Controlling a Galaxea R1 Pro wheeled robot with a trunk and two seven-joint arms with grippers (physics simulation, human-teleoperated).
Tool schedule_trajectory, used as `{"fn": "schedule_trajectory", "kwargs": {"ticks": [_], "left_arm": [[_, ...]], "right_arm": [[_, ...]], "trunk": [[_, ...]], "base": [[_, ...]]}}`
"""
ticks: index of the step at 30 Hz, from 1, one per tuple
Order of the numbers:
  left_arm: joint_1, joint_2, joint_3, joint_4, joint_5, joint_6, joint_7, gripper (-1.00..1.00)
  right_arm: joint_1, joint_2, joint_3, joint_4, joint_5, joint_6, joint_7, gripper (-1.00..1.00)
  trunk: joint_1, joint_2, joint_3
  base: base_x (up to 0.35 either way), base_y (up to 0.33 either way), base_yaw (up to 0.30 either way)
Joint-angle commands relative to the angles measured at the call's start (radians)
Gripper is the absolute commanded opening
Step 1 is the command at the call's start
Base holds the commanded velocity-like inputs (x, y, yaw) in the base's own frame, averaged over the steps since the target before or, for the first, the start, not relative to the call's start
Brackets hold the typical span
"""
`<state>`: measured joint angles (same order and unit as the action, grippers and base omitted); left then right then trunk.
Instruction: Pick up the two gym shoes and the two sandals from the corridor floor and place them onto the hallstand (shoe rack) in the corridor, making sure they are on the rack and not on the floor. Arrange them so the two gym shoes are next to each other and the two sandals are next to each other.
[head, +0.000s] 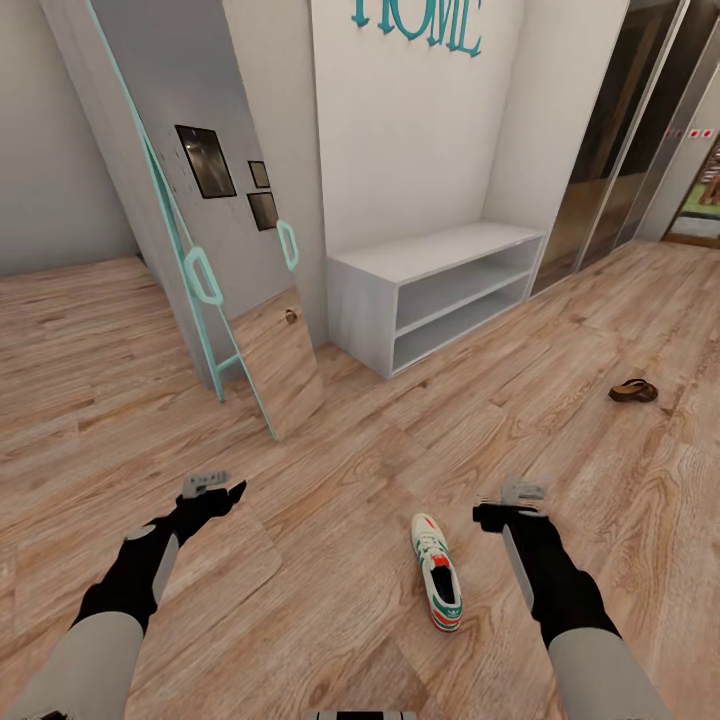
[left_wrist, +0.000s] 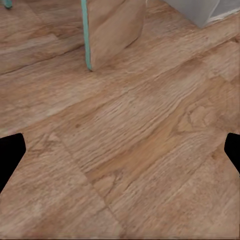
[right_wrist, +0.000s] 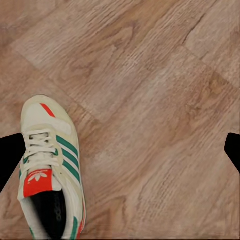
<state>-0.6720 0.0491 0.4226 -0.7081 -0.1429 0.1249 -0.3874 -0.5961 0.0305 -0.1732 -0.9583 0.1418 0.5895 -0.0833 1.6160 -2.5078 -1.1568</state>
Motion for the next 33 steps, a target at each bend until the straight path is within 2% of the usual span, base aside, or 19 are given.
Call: {"fn": "schedule_trajectory", "kwargs": {"ticks": [1,5,8,18,20,25,27,33], "left_arm": [[-0.004,-0.002,0.006,-0.002,-0.010,0.020,-0.003,1.00],[-0.017,-0.004,0.006,-0.002,-0.010,0.062,0.011,1.00],[-0.028,-0.009,0.005,-0.003,-0.011,0.078,0.017,1.00],[-0.065,-0.025,0.005,-0.003,-0.013,0.125,0.062,1.00],[-0.068,-0.031,0.005,-0.002,-0.013,0.137,0.084,1.00],[-0.070,-0.035,-0.003,-0.002,-0.013,0.144,0.105,1.00],[-0.070,-0.034,-0.020,-0.002,-0.014,0.146,0.109,1.00],[-0.070,-0.034,-0.125,-0.002,-0.014,0.148,0.112,1.00]], "right_arm": [[-0.001,0.001,-0.002,0.020,0.012,0.003,0.004,1.00],[-0.001,0.002,0.011,0.114,0.017,-0.033,0.004,1.00],[-0.001,0.003,0.034,0.177,0.018,-0.089,0.004,1.00],[-0.001,0.005,0.152,0.327,0.018,-0.315,0.002,1.00],[-0.001,0.004,0.164,0.348,0.016,-0.348,0.002,1.00],[-0.001,0.003,0.172,0.366,0.013,-0.374,0.002,1.00],[-0.001,0.002,0.173,0.369,0.012,-0.379,0.003,1.00],[-0.001,0.002,0.175,0.372,0.010,-0.383,0.002,1.00]], "trunk": [[0.000,0.000,-0.001],[0.000,0.000,-0.001],[0.000,0.000,-0.001],[0.000,0.000,-0.001],[0.000,0.000,-0.001],[0.000,0.000,-0.001],[0.000,0.000,-0.001],[0.000,0.000,-0.003]], "base": [[0.000,0.000,0.000],[0.000,0.000,0.000],[0.000,0.000,0.000],[0.000,0.000,0.000],[0.000,0.000,0.000],[0.000,0.000,0.000],[0.000,0.000,0.000],[0.000,0.000,0.062]]}}
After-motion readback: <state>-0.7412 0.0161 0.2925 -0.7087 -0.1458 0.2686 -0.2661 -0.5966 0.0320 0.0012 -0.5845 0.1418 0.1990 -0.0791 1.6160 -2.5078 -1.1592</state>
